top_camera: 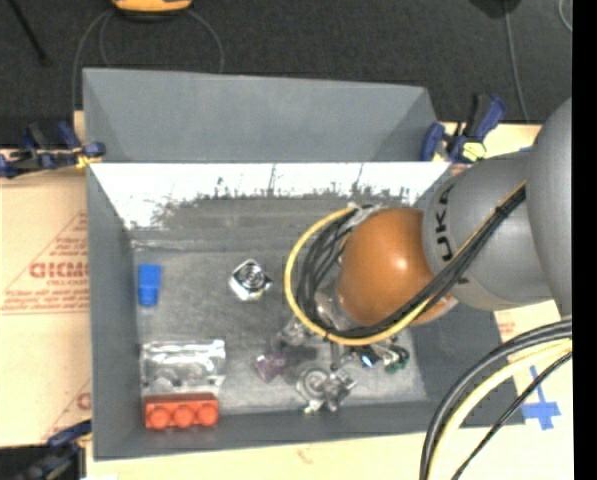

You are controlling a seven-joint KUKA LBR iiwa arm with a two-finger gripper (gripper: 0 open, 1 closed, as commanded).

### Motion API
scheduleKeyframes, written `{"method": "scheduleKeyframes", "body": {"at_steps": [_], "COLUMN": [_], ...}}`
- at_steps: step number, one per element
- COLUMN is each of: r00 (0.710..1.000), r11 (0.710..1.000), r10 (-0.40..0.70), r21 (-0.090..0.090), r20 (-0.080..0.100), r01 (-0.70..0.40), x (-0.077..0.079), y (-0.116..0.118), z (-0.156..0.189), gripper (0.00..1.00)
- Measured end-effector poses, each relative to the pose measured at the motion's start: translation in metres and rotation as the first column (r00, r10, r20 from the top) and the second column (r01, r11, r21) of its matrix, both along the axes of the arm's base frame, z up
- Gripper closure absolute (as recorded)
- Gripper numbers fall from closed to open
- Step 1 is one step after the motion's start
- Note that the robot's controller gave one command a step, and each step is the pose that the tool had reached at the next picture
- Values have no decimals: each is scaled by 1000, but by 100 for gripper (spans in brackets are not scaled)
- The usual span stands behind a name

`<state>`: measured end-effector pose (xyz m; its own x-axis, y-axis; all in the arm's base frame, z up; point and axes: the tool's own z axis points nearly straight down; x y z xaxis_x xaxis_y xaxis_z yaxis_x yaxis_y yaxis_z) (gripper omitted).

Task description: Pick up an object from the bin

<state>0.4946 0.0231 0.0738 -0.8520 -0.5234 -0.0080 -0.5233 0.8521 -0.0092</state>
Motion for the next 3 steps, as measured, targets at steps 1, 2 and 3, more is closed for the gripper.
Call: {"method": "scheduleKeyframes", "body": {"at_steps": [1, 2, 3], "r00": [1000, 999, 999], "r11": [1000, 999, 999], "r10": [4, 33, 46], "r21": [2, 6, 3], "r20": [4, 11, 8], "r01": [-4, -33, -46], "x": [1, -2, -1], "y": [1, -1, 0], "z": [2, 2, 2], "gripper": [100, 100, 100]}}
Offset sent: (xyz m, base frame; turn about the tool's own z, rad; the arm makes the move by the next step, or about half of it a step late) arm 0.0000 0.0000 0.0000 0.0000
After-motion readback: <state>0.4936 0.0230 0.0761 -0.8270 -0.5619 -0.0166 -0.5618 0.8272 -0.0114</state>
